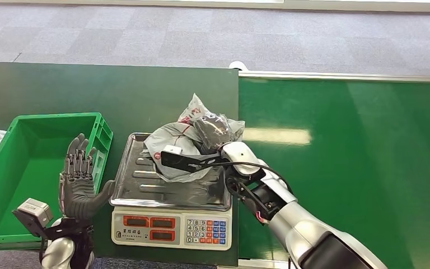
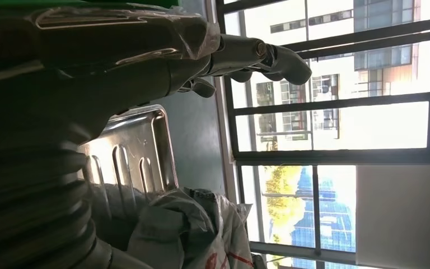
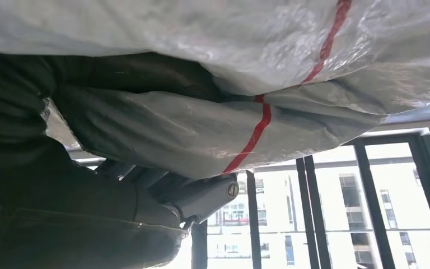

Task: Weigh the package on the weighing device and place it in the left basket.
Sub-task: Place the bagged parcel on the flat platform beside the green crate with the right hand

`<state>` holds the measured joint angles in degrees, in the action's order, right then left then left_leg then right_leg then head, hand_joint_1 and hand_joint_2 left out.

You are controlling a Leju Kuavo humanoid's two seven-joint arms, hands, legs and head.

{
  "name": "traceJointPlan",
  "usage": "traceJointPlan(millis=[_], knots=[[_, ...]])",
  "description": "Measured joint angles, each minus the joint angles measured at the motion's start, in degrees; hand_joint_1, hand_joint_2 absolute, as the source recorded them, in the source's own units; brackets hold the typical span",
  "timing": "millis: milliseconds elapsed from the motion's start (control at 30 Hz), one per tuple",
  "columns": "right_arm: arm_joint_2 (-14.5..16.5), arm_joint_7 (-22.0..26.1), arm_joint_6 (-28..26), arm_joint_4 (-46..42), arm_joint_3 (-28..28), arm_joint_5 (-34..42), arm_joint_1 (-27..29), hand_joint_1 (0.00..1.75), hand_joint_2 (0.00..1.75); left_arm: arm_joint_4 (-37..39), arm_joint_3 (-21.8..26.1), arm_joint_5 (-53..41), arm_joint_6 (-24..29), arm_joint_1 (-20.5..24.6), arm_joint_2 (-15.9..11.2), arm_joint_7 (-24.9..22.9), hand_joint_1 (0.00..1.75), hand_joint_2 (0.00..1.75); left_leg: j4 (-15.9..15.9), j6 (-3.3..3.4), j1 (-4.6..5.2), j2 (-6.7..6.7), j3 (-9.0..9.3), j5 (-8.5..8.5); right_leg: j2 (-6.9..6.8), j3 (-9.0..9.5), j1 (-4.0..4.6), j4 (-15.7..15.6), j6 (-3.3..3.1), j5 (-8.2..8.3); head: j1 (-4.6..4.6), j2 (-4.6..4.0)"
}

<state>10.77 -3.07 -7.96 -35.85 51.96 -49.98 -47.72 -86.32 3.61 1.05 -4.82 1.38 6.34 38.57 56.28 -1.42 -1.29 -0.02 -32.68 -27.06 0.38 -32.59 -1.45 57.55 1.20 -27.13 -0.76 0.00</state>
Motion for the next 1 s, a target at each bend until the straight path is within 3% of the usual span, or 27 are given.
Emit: traceJointPlan(millis=[100,133,233,267,467,767,1000], knots=[[0.0,-0.4,1.3,0.3,-1.4,-0.4,0.0,1.75,1.75,0.2,0.0,0.4,0.0,0.2,0.0,0.2,0.00,1.75,0.0,0.00,0.00,0.00,0.00,0.00,0.00,0.00,0.00,0.0,0.00,0.00,0.00,0.00],[0.0,0.1,2.2,0.4,-1.9,0.1,0.0,1.47,1.75,0.3,0.0,0.5,0.0,0.3,0.0,0.3,0.00,1.75,0.0,0.00,0.00,0.00,0.00,0.00,0.00,0.01,0.00,0.0,0.00,0.00,0.00,0.00],[0.1,4.9,7.2,0.7,-3.6,3.6,0.0,0.31,1.75,0.8,0.0,0.7,0.0,0.8,0.0,0.4,0.00,1.75,0.0,0.00,0.00,0.00,0.00,0.00,0.00,0.01,0.00,0.0,0.00,0.00,0.01,0.00],[0.2,6.8,9.2,0.9,-4.2,5.0,0.0,0.18,1.75,1.0,0.0,0.7,0.0,1.1,0.0,0.4,0.00,1.75,0.0,0.00,0.00,0.01,0.01,0.00,0.00,0.01,0.00,0.0,0.00,0.00,0.01,0.00],[0.9,15.0,17.2,2.6,-6.3,11.5,0.0,0.14,1.75,2.5,0.0,0.7,-0.1,2.6,-0.1,0.4,0.00,1.75,0.0,0.00,0.00,0.03,0.01,0.00,0.02,0.01,0.00,0.0,0.00,0.00,0.00,0.00],[1.3,18.6,20.2,3.9,-7.9,15.2,0.0,0.00,1.75,3.5,0.0,0.8,-0.1,3.5,-0.2,0.5,0.00,1.75,0.0,0.00,0.00,0.03,0.01,0.00,0.02,0.01,0.00,0.0,0.00,0.01,0.00,0.00],[1.2,27.9,27.8,3.3,-11.9,28.1,0.9,0.00,1.75,4.3,-0.3,1.0,-0.3,3.7,-0.2,1.1,0.00,1.75,0.0,0.00,0.00,0.02,0.01,0.00,0.02,0.00,0.00,0.0,0.00,0.01,0.00,0.00]])
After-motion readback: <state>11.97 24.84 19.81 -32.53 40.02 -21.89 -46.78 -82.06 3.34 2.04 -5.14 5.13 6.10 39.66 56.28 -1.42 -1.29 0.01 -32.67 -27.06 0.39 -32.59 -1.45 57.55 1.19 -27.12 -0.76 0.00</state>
